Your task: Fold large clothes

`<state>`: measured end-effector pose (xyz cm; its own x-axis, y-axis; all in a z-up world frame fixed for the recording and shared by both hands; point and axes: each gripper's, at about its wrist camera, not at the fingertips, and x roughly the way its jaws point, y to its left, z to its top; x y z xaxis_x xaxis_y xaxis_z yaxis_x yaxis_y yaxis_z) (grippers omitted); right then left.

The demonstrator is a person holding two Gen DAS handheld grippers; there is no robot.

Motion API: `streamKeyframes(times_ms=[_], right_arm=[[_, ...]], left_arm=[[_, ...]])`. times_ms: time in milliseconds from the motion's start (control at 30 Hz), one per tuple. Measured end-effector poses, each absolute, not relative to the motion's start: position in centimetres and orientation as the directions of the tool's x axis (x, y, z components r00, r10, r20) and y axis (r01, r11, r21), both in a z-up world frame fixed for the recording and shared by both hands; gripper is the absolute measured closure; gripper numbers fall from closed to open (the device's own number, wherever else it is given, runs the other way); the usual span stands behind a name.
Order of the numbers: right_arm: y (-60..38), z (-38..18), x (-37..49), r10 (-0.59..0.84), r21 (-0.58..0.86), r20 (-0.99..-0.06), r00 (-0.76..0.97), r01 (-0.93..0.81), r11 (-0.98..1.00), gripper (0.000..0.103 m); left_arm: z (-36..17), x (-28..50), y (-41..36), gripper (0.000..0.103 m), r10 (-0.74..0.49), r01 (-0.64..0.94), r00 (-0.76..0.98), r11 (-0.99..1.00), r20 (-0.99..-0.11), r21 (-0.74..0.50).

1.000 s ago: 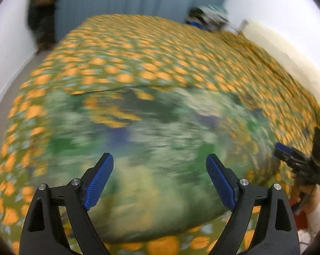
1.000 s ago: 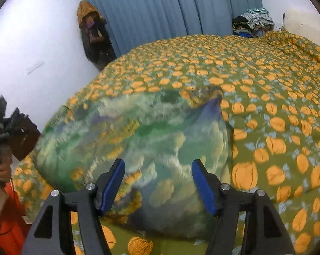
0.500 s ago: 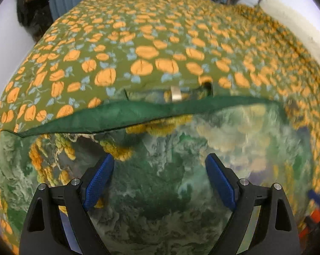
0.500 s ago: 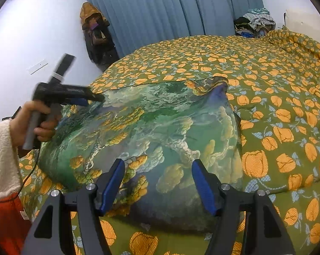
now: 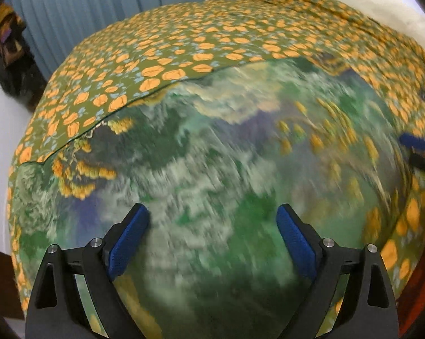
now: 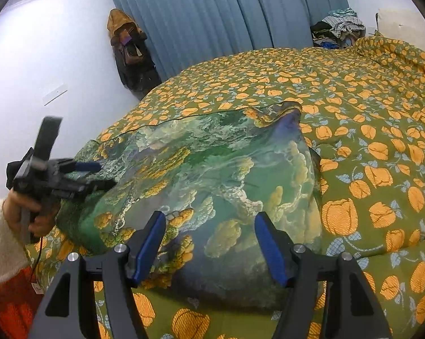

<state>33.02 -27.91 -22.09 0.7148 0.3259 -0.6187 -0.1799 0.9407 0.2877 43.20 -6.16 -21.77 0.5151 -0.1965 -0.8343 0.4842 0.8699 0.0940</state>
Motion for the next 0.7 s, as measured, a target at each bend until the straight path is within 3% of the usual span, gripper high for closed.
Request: streamKeyframes(times_ms=[700], right_arm=[[-27.9,-22.2,32.7,0.308,0.276,-0.624,0.718,-0.166,0.947,0.036]], left_arm=[[-22.2,38.9,-6.8,0.008,-0.131,0.477,0.552,0.860,-0.823,0.183]])
